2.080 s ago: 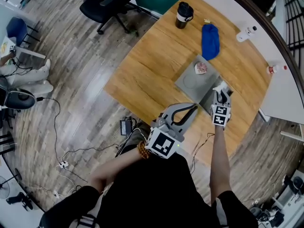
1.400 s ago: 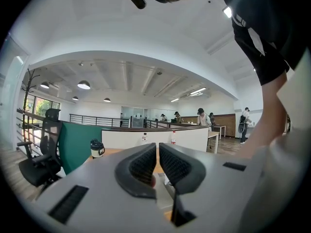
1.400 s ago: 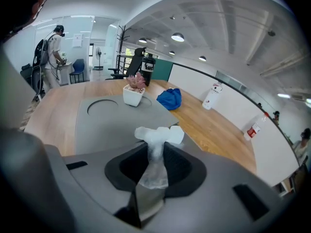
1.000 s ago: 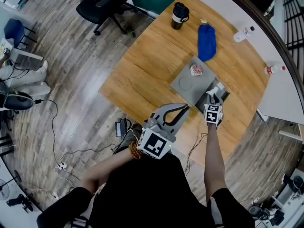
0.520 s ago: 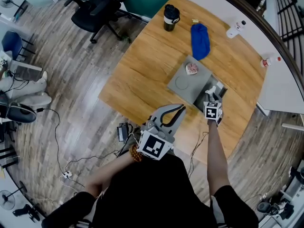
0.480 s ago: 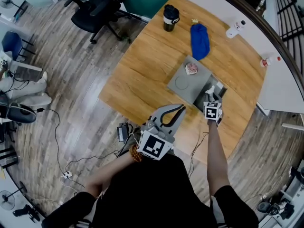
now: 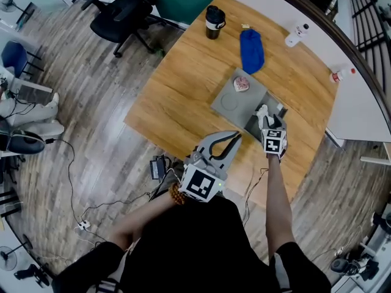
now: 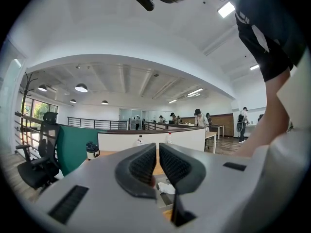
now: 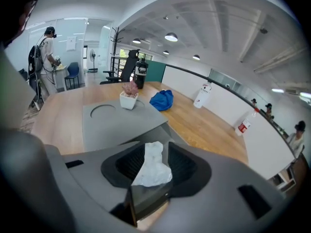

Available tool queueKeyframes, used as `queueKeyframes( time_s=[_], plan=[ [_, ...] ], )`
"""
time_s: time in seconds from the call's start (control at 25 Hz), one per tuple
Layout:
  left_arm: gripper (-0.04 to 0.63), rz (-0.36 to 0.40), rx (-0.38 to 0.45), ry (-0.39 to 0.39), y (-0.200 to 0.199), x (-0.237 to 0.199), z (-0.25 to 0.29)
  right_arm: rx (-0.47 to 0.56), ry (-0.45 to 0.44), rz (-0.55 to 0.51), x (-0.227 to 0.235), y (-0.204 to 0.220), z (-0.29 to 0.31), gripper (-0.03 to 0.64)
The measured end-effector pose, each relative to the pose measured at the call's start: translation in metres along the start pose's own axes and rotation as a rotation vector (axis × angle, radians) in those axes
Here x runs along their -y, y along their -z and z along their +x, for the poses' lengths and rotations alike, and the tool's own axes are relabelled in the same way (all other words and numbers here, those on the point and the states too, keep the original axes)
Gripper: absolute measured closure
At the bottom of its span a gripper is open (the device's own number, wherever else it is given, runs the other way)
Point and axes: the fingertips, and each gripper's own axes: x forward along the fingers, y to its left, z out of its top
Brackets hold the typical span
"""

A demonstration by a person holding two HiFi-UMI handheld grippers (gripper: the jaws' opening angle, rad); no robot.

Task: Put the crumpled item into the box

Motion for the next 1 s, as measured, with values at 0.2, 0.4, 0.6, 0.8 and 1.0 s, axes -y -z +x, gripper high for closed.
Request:
queueKeyframes(
  time_s=[0.2,0.4,0.6,0.8,1.0],
  plan=[
    [0.558,-0.011,0.019,0.002,-0.001,0.011,0.006,0.119,0.041,-0.008,0.011,-0.047,-0.037,0.457],
    [0.558,-0.003,0.059,-0.004,-0.011,0.019,0.007,0.246,0.059,-0.044,0.012,-0.094,-0.078,0.460],
    [0.558,0.001,0.089,-0.045,-0.020,0.012,0.004,0.367,0.076,-0.066,0.013,-0.136,-0.122,0.463],
    [0.558,0.008,0.105,-0.067,-0.025,0.015,0.005,0.479,0.104,-0.075,0.017,-0.171,-0.166,0.466],
    [0.558,0.011,0.134,-0.059,-0.034,0.030,0.003,0.619,0.131,-0.093,0.009,-0.209,-0.226,0.474]
  ],
)
